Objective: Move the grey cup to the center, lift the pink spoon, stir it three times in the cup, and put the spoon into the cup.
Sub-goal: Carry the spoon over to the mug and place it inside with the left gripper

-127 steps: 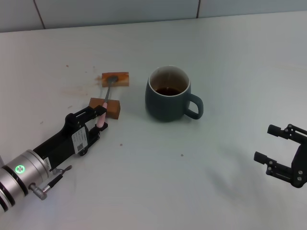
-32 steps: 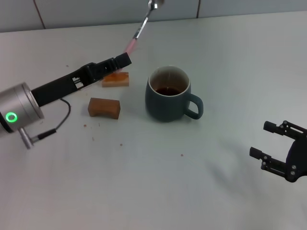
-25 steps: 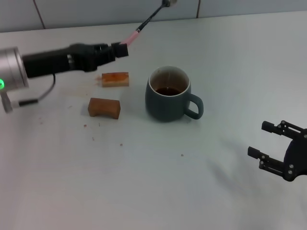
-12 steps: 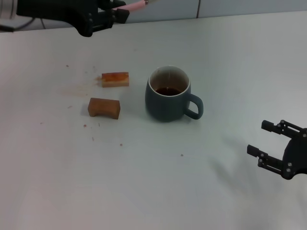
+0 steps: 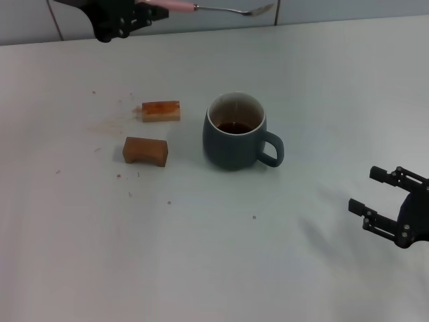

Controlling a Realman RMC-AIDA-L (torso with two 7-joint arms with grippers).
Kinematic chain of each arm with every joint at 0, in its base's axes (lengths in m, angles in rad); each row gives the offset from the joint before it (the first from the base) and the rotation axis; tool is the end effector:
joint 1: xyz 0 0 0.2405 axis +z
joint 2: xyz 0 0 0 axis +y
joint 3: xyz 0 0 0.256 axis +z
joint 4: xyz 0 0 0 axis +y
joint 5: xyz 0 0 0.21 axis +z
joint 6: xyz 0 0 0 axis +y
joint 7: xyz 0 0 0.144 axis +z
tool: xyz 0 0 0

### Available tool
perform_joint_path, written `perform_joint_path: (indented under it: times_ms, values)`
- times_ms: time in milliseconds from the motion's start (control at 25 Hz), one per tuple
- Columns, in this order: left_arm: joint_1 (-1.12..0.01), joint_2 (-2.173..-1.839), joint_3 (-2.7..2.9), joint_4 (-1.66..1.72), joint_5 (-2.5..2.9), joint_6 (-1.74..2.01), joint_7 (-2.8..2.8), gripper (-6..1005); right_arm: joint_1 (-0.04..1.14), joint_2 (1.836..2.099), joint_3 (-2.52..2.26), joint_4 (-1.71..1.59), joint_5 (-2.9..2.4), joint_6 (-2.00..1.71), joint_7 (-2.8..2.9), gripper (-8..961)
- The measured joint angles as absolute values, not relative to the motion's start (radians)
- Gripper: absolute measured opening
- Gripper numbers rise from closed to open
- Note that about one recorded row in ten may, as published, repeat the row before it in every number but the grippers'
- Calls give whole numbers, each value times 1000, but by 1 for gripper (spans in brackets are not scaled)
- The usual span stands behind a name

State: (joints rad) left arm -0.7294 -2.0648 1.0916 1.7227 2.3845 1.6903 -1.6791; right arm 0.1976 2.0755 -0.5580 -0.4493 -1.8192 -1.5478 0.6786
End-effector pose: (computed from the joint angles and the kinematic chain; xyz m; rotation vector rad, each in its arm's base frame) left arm -0.0670 0.3662 0.0913 -2.6127 0.5622 0.2227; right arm 0.3577 0.2252 -0.0032 -2.3683 0.3677 0.6527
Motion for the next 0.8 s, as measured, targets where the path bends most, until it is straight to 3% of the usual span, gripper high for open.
perform_joint_path:
  times_ms: [320, 400, 800]
  values:
    - [-627, -2066, 1338, 1906, 2513, 1554, -1666, 156, 189, 2075, -535, -440, -1819, -1546, 679, 703]
    - [-547, -2067, 1510, 1979, 2600, 1452, -1641, 157, 187, 2075, -534, -439, -1819, -1546, 679, 702]
    - [-455, -2069, 1778, 2037, 2812, 1362, -1621, 162, 185, 2073, -534, -440, -1820, -1546, 676, 702]
